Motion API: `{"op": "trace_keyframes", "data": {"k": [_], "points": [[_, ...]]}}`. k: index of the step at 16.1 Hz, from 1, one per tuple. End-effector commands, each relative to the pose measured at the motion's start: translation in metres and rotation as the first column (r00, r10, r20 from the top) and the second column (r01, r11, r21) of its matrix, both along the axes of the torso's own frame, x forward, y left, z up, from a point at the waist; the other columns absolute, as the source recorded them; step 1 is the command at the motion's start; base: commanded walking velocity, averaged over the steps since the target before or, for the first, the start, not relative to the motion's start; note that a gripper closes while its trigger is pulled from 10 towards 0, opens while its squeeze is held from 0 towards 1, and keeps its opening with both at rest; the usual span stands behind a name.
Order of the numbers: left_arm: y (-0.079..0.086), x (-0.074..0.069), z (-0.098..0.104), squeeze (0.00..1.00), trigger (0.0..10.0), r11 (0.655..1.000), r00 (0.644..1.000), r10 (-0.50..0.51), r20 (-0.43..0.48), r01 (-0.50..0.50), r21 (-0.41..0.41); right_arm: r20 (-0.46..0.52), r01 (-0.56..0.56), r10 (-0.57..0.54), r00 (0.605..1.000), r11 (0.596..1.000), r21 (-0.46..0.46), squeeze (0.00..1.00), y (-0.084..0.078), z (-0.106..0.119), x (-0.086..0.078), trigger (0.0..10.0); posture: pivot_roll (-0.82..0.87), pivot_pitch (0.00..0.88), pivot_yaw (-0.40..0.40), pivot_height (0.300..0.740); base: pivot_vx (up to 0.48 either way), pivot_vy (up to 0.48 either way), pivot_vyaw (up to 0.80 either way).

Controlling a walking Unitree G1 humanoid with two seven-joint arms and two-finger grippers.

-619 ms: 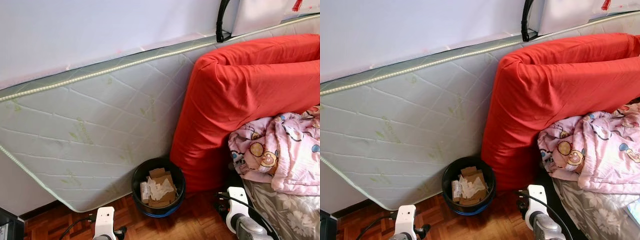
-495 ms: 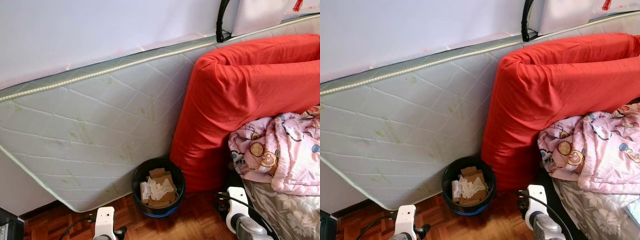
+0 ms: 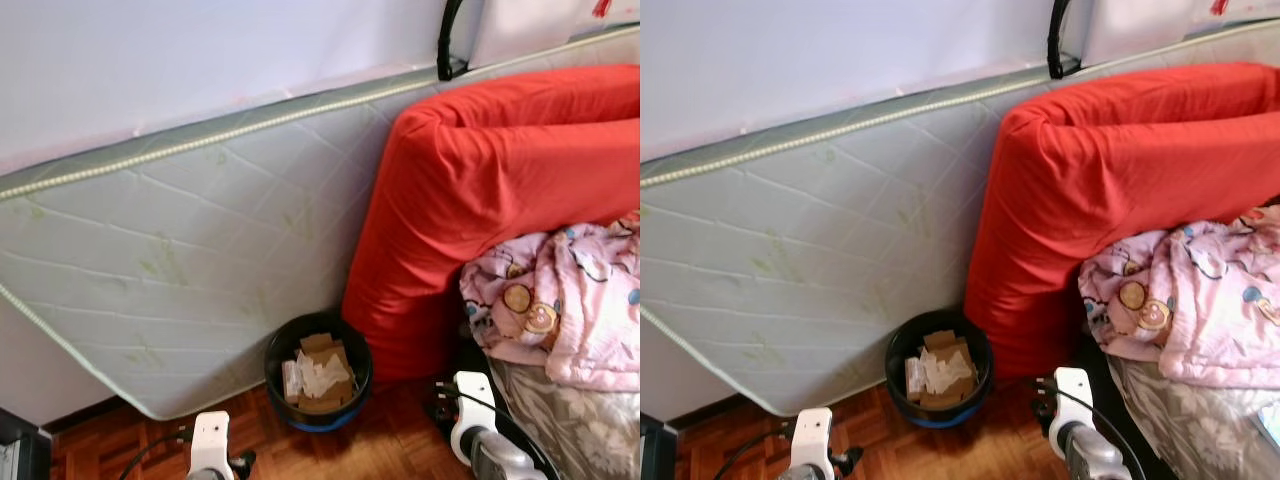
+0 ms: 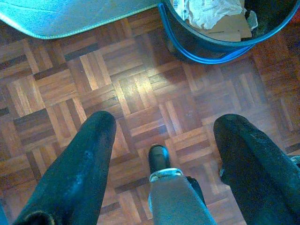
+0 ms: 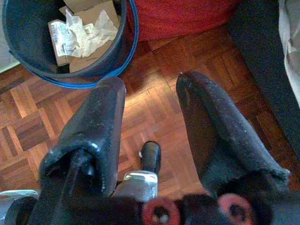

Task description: Clean up the room

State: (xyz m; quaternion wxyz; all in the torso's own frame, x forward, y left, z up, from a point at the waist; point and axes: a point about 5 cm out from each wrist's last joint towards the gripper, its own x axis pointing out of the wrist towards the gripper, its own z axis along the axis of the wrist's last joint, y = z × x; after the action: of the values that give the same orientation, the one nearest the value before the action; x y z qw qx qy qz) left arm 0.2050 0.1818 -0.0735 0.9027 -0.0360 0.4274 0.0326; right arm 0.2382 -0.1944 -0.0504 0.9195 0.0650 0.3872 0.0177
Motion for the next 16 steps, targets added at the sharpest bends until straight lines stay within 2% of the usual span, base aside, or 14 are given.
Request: {"op": "trace_keyframes", "data": {"k": [1,7,14,16], "points": [[0.0021,-0.0021,-0.0009,0.00,10.0,1.000,1.000,0.014,-0.003,-0.014,-0.004,0.012,0.007,-0.007,1.000,1.000,0.011,0.00,0.0013,0.0010,0.0016,10.0,-0.08,0.000,0.041,0.740,0.000,0.000,0.00],[0.0023,-0.0028,-0.0012,0.00,10.0,1.000,1.000,0.006,-0.002,-0.006,-0.001,-0.003,0.000,0.000,1.000,1.000,0.003,0.00,0.0011,-0.0004,-0.0003,10.0,-0.08,0.000,0.042,0.740,0.000,0.000,0.00],[0.0027,-0.0017,-0.0003,0.00,10.0,1.000,1.000,-0.021,0.004,0.021,0.020,-0.015,-0.010,0.010,1.000,1.000,0.002,0.00,0.0012,-0.0009,-0.0007,10.0,-0.08,0.000,0.039,0.740,0.000,0.000,-0.80],[0.0030,-0.0016,-0.0003,0.00,10.0,1.000,1.000,-0.018,0.003,0.018,0.024,-0.016,-0.010,0.010,1.000,1.000,0.002,0.00,0.0011,-0.0008,-0.0006,10.0,-0.08,0.000,0.039,0.740,0.000,-0.476,-0.80]]}}
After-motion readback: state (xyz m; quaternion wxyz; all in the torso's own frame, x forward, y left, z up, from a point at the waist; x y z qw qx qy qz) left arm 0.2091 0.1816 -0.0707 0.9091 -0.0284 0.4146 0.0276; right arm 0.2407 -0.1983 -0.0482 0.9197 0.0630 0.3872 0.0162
